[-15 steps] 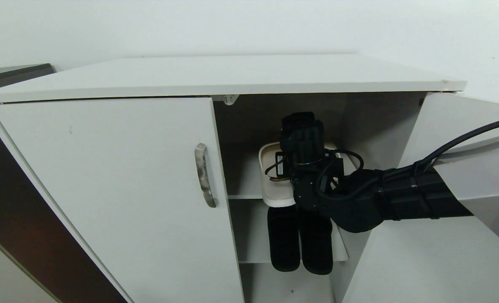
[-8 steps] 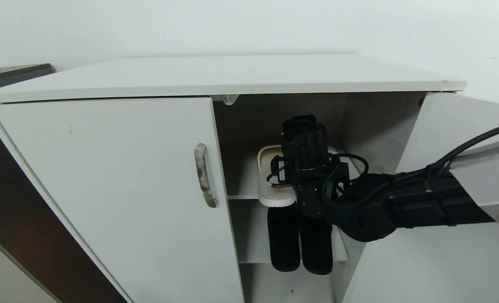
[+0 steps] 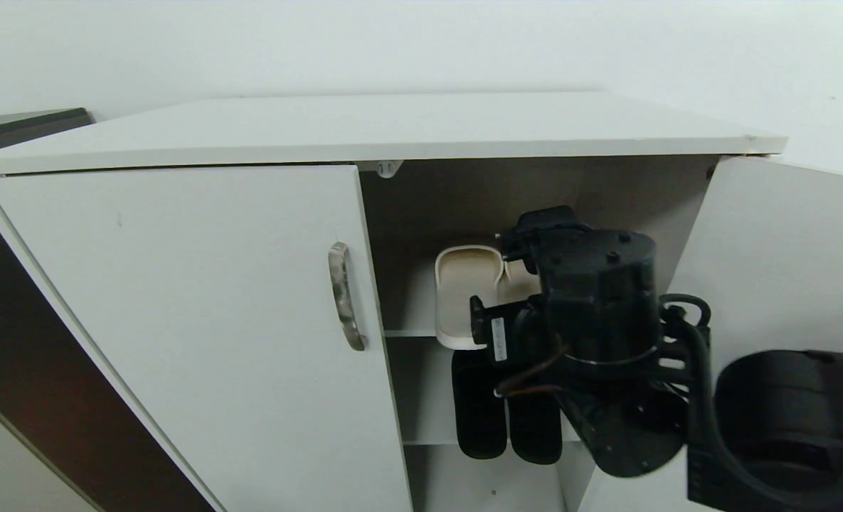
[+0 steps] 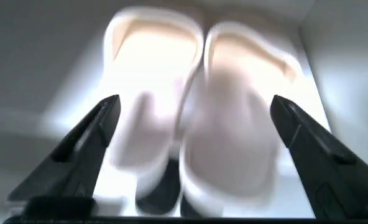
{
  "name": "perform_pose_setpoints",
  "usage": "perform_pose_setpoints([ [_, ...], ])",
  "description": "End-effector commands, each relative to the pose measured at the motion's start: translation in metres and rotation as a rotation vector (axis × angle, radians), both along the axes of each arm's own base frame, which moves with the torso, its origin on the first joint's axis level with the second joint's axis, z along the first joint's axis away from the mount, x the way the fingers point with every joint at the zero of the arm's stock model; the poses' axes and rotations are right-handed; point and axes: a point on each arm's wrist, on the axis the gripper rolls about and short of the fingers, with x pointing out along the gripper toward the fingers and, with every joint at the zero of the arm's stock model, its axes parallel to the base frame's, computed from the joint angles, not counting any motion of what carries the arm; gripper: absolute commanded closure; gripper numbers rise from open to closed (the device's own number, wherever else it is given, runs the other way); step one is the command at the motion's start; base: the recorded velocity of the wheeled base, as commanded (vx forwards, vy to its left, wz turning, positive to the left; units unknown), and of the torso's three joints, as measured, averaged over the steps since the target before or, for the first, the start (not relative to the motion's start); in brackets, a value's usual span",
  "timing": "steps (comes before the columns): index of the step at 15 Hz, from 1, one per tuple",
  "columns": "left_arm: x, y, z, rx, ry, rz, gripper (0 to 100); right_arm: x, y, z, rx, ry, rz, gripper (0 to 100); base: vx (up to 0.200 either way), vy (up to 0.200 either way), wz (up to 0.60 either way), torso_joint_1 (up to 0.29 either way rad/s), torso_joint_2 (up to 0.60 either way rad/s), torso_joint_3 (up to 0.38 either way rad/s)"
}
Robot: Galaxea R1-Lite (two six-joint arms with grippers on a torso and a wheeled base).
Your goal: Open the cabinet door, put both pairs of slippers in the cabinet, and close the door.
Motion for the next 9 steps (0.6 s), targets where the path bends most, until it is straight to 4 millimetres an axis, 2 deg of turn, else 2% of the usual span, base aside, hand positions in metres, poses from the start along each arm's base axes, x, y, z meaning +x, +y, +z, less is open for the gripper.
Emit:
perform_pose_setpoints([
  [1,0.0,0.0,0.0,-0.002,0.0,-0.002,100,-0.0265,-0.0175,0.0068,0.031,-0.015,0.065,100,0.0,0.0,0.0,0.0,0.0,0.0],
  [3,0.0,0.0,0.0,-0.003,0.0,0.002,100,-0.0186,-0.0177,0.0019,0.027,-0.009,0.051,100,0.0,0.0,0.0,0.0,0.0,0.0],
  [9,0.0,0.0,0.0,-0.003,0.0,0.0,100,-0.0185,-0.0179,0.0021,0.027,-0.011,0.043,100,0.0,0.0,0.0,0.0,0.0,0.0],
])
